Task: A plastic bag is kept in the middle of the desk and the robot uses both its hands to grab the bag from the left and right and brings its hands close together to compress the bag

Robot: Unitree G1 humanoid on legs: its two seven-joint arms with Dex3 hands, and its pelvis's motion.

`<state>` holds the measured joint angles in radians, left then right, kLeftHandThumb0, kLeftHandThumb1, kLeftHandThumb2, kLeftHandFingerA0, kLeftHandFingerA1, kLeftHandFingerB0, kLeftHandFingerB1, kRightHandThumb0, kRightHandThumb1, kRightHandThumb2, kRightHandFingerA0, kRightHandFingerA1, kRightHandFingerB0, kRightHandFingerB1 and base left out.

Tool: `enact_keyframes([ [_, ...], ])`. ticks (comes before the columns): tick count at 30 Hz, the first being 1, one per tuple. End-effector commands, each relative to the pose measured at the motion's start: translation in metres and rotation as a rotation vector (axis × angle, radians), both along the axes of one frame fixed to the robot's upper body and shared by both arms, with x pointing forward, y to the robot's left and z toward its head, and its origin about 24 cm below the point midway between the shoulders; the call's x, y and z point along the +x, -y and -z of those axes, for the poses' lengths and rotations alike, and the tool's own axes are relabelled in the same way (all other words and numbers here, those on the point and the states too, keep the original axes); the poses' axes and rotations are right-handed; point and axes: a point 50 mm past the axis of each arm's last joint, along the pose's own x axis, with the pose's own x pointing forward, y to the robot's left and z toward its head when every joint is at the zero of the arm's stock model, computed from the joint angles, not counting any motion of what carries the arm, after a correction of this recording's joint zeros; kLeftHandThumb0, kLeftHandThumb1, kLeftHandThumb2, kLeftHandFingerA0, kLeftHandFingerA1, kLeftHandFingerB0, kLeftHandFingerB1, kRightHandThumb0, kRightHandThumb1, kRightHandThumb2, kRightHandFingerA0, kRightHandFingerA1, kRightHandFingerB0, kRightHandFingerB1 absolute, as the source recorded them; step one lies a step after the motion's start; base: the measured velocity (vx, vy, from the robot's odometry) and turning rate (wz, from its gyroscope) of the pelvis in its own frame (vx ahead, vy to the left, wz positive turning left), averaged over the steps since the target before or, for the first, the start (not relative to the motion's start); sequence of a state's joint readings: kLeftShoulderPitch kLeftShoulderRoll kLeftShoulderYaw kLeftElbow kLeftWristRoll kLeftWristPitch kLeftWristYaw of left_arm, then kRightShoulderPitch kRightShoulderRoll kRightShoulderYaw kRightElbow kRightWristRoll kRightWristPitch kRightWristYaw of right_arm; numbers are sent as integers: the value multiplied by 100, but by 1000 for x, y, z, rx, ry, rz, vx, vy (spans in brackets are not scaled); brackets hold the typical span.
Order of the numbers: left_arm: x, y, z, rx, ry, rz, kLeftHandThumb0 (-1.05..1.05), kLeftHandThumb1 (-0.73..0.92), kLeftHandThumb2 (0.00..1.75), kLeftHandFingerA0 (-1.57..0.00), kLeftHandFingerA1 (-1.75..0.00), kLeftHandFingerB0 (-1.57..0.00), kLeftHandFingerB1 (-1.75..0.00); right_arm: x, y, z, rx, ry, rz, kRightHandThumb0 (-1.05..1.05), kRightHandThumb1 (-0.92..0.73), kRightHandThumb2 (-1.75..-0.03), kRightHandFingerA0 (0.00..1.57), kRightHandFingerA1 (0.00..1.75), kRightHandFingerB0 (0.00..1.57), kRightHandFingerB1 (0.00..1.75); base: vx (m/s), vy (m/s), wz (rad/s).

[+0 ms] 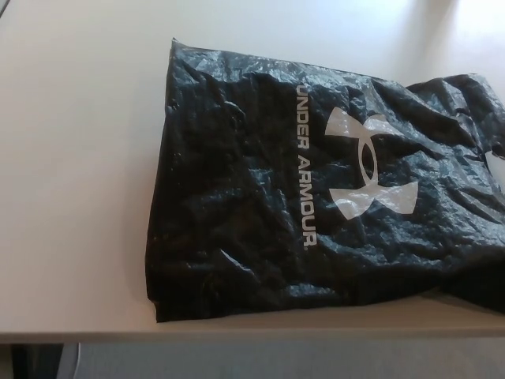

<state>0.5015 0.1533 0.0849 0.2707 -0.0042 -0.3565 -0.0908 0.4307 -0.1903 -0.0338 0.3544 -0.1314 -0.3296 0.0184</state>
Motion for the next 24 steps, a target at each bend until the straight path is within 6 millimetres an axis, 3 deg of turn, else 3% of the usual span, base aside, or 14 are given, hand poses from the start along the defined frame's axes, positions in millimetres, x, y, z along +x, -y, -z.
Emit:
enact_keyframes([
  [1, -4, 1, -91, 24, 660, 96, -55, 85, 65, -74, -84, -55, -47, 3, -13, -82, -93, 588, -247, -45, -82, -63, 58, 48, 39, 41, 0, 0, 0],
  [16, -4, 2, -92, -33, 662, 92, -58, 82, 64, -73, -87, -53, -47, -1, -14, -83, -96, 596, -249, -46, -82, -63, 58, 48, 38, 40, 0, 0, 0],
  [19, -12, 5, -90, -41, 654, 102, -59, 82, 64, -73, -85, -53, -47, -16, -10, -83, -93, 585, -233, -45, -81, -63, 58, 48, 38, 40, 0, 0, 0],
  [21, -20, 3, -95, -88, 652, 39, -59, 81, 64, -67, -81, -52, -44, -22, -10, -90, -43, 641, -203, -44, -79, -62, 58, 47, 35, 39, 0, 0, 0],
  [24, -16, 0, -105, -60, 694, 38, -59, 79, 64, -67, -79, -53, -45, -17, -10, -102, -42, 697, -188, -46, -80, -63, 57, 47, 33, 38, 0, 0, 0],
])
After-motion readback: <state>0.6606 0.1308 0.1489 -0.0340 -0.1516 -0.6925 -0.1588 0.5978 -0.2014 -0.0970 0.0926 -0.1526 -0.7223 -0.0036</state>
